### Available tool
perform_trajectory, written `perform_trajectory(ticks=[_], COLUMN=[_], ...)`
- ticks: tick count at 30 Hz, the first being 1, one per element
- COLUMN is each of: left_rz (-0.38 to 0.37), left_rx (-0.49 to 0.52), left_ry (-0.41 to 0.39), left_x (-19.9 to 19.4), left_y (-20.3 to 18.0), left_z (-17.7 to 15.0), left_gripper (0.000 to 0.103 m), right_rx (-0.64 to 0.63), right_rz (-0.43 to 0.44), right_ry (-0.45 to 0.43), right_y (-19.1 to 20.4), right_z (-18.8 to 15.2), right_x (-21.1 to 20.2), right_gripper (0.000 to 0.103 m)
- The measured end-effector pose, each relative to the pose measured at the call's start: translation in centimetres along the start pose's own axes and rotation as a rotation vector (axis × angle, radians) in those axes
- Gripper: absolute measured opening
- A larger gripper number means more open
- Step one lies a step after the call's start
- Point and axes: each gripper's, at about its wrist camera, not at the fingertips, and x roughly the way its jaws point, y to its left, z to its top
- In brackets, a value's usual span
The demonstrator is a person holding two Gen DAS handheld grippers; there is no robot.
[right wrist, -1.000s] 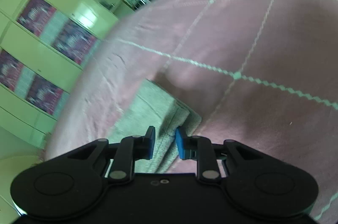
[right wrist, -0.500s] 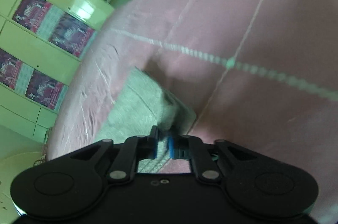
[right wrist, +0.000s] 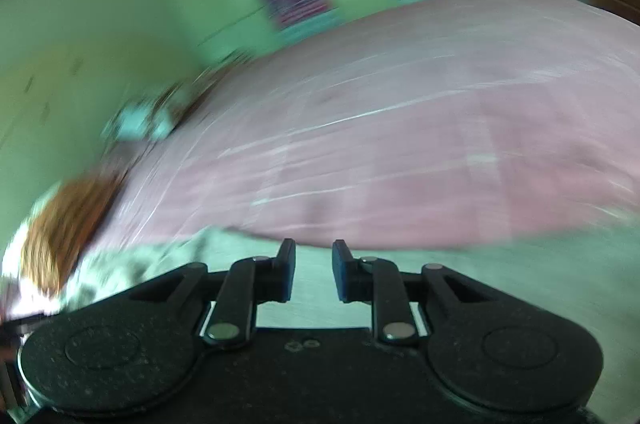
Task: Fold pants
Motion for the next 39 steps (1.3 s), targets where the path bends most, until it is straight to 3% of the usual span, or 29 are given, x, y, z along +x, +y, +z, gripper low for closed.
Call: perform_trajectory(ticks=[4,9,16,18,23,24,26,29,31,34,39], left_rz=[-0.072,-0.087,-0.092,-0.09,-0.082,-0.081,-0.083,-0.078,-0.068,-0.076,-0.068], left_rx=[-0.007,0.016,0.02,0.012,0.026,0.026,0.028,0.034,0.034,0.034,0.055], left_ry=[0.014,0.018,0.013,0.012,-0.002,-0.006,-0.034,-0.071,-0.029,-0.024,-0.015], left_x=[1.5,2.7,3.4,3.3,2.9,2.8,2.1,1.3,2.6,2.7,2.3], left_y=[0.1,0.0,0.0,0.0,-0.1,-0.2,-0.2,-0.1,0.2,0.4,0.1], left_z=[0.9,1.6,1.5,1.4,1.0,0.9,1.1,1.3,0.7,0.7,1.3], left_gripper=[0.043,0.042,0.041,0.041,0.041,0.041,0.033,0.03,0.03,0.031,0.038], right_rx=[-0.146,-0.272,-0.305,-0.327,-0.349,-0.357,-0.395,-0.405,-0.375,-0.389,-0.367], right_rz=[0.046,0.059,0.069,0.061,0.074,0.078,0.088,0.062,0.07,0.02,0.017], right_ry=[0.091,0.178,0.232,0.23,0.215,0.24,0.255,0.181,0.139,0.269,0.182], right_y=[7.3,11.9,12.7,12.8,13.0,13.2,13.9,15.1,15.1,14.2,14.7], right_z=[1.6,1.9,1.3,1.1,1.1,1.0,0.5,1.3,1.9,0.0,0.7], right_x=[7.6,14.1,18.3,19.1,20.3,20.9,20.9,19.6,19.1,22.1,19.8], right_gripper=[0.013,0.013,0.014,0.014,0.03,0.026,0.0,0.0,0.0,0.0,0.002])
